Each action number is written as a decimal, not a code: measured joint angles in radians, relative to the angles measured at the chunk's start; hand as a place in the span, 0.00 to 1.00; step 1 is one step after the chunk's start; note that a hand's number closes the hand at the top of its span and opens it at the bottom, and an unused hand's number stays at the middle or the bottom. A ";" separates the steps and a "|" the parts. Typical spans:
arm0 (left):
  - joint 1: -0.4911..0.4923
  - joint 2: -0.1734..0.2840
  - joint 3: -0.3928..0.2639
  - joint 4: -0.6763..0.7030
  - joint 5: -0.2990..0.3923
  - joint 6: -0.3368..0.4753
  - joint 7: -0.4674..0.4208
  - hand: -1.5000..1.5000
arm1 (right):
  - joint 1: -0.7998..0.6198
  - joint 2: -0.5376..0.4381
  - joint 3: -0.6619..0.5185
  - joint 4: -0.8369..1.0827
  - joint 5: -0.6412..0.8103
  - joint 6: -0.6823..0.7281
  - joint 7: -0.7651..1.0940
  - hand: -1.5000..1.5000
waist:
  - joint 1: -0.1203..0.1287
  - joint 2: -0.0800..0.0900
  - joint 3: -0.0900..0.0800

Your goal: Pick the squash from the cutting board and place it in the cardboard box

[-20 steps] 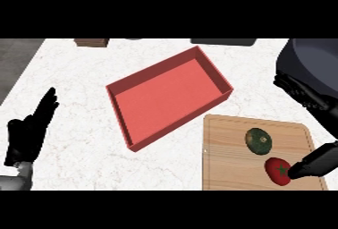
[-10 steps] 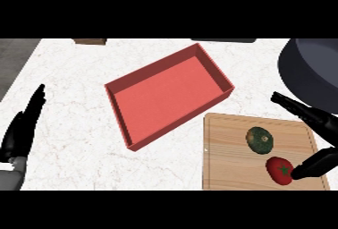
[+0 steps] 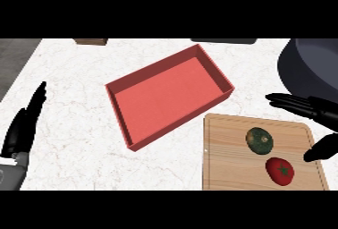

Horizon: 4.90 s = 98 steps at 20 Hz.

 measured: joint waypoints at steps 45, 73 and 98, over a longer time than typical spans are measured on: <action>0.023 -0.083 0.148 0.057 -0.108 -0.064 -0.029 0.50 | -0.170 0.249 0.201 0.206 0.598 -0.096 -0.027 0.00 | -0.069 -0.023 -0.005; 0.085 -0.102 0.214 0.011 -0.150 -0.083 -0.004 0.50 | -0.007 0.458 -0.223 0.242 0.642 -0.429 0.566 1.00 | -0.136 -0.048 -0.012; 0.043 -0.109 0.215 -0.014 -0.156 -0.141 0.007 0.50 | -0.215 0.811 -0.118 -0.479 0.737 -0.279 1.452 1.00 | -0.058 -0.022 -0.005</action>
